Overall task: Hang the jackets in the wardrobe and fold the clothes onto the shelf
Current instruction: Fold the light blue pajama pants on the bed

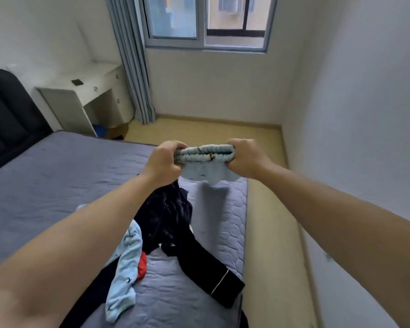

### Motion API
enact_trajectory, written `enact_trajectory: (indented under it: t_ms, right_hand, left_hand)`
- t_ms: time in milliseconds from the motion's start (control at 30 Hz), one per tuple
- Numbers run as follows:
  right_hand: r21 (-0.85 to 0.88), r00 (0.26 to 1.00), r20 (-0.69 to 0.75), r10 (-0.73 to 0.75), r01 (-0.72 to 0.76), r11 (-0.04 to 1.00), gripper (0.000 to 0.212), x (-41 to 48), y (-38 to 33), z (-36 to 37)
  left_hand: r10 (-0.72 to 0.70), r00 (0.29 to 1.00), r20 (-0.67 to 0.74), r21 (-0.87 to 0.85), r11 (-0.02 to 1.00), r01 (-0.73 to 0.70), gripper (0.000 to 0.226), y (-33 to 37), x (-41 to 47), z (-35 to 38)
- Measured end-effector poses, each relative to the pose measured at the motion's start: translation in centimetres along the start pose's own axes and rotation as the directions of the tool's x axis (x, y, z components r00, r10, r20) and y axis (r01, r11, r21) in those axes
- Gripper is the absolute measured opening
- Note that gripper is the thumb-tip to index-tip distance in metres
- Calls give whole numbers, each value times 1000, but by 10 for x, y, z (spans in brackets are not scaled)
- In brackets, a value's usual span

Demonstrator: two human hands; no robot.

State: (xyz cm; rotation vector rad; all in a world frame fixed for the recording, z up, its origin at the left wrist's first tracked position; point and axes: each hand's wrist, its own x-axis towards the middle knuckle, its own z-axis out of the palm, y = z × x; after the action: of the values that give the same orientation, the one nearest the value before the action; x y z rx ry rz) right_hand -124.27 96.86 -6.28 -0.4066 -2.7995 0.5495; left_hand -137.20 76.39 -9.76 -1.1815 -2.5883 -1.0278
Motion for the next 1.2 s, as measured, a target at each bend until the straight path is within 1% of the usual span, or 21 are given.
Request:
enact_trajectory:
  t_ms: [33,100,167,267,333,400,500,600,700,767,800,867,967,1033,1067,1100,1133,1167,1200]
  right_hand:
    - [-46,996,79,33,-30,999,12,-23,-2,24]
    - [-128,969,221,106,-79,989,16,-66,-5,68]
    - [-159,920,346,185,-137,978,22,-113,-7,110]
    - [-186,863,433,260,-196,963,18,-182,-14,156]
    - [-200,841,472,266,-191,961,13,-223,-20,175]
    - [-211,817,516,257,-170,963,13,-261,-28,187]
    - [-252,791,573,216,-81,964,17,-310,-40,199]
    - [-226,773,615,154,-13,974,25,-351,-48,203]
    - [-188,770,629,107,16,982,35,-385,-53,200]
    - [-164,766,638,78,36,986,34,-406,-55,198]
    - [-145,760,647,58,49,988,32,-416,-56,198]
    - [-99,726,688,14,74,992,27,-431,-60,195]
    - [-34,630,775,-49,120,992,27,-445,-70,193]
    - [-4,580,811,-74,132,991,29,-451,-78,193]
    - [10,564,821,-84,133,991,29,-452,-81,194]
    - [21,554,827,-92,132,991,28,-452,-83,195]
    - [28,551,829,-95,129,991,28,-451,-84,196]
    - [31,554,827,-96,125,992,28,-448,-85,198]
    - [29,564,821,-90,116,993,27,-443,-85,200]
  left_hand:
    - [-54,995,82,5,999,54,43,-11,-27,11]
    - [-139,957,255,37,990,134,47,-30,-78,32]
    - [-157,907,392,73,987,140,47,-44,-131,52]
    - [-163,829,535,112,986,122,47,-53,-203,69]
    - [-176,786,592,139,984,116,49,-54,-242,73]
    - [-190,743,642,180,979,95,49,-52,-276,73]
    - [-219,694,686,220,971,89,47,-43,-318,69]
    - [-288,638,714,265,955,133,46,-29,-354,60]
    - [-352,619,702,292,935,200,46,-9,-394,51]
    - [-399,608,687,307,917,255,48,4,-419,45]
    - [-417,590,691,312,909,277,49,10,-430,42]
    - [-437,531,726,327,899,293,50,22,-447,37]
    - [-462,439,771,385,886,258,41,32,-467,30]
    - [-497,339,799,426,865,265,33,34,-476,25]
    - [-508,288,812,440,856,271,33,34,-478,22]
    - [-517,251,818,451,848,279,34,32,-479,20]
    - [-524,237,818,457,842,287,36,31,-478,18]
    - [-530,244,812,457,837,300,37,28,-476,18]
    - [-534,266,803,451,835,316,39,24,-472,18]
